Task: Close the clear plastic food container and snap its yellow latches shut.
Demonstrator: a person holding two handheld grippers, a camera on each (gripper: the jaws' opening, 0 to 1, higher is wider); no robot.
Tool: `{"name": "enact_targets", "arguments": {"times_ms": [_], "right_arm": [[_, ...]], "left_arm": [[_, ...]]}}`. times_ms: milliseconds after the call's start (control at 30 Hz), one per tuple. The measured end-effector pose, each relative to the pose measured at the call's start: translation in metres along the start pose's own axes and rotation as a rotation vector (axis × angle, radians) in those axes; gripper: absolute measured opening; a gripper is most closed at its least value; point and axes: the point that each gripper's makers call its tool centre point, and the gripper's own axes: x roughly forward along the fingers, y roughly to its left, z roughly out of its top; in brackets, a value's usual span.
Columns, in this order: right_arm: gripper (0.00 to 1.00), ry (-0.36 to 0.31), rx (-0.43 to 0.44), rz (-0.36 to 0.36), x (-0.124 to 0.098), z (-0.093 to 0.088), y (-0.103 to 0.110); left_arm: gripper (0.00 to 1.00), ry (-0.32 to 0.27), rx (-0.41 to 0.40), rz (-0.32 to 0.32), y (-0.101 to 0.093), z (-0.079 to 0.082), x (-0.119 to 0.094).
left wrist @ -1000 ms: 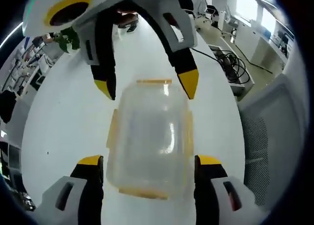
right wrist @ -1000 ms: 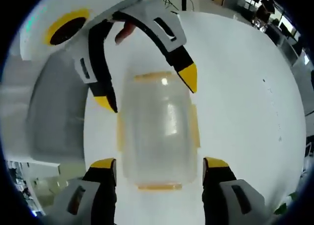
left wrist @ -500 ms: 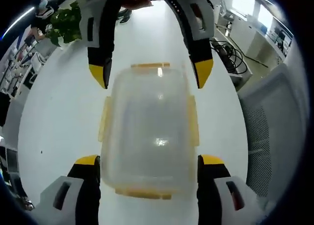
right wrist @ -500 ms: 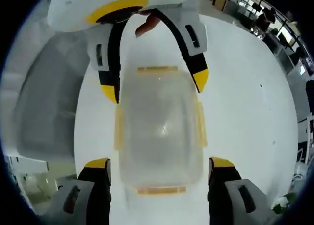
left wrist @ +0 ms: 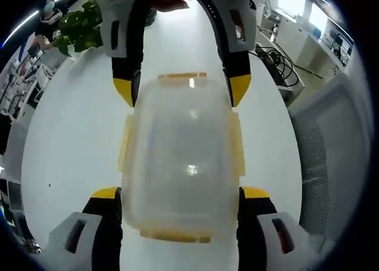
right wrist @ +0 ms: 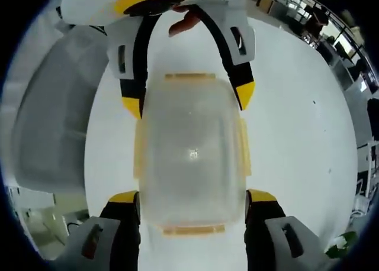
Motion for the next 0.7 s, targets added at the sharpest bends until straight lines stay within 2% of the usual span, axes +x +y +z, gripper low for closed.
{"name": "enact_targets", "arguments": {"times_ms": [300,500,700], "right_arm": [[0.72,0.001,0.018,0.004,0.003,0.010,0.011],[0.71,-0.008,0.014,0.010,0.007,0.024,0.019],[0.71,-0.007,0.018,0.014,0.012,0.041,0.026]], "left_arm": [[0.80,-0.008,0.007,-0.005,-0.008,-0.009,-0.004],[0.80,-0.015,0.000,-0.003,-0.016,-0.021,-0.011],[0.80,0.005,0.003,-0.010,-0.022,-0.038,-0.019]]}}
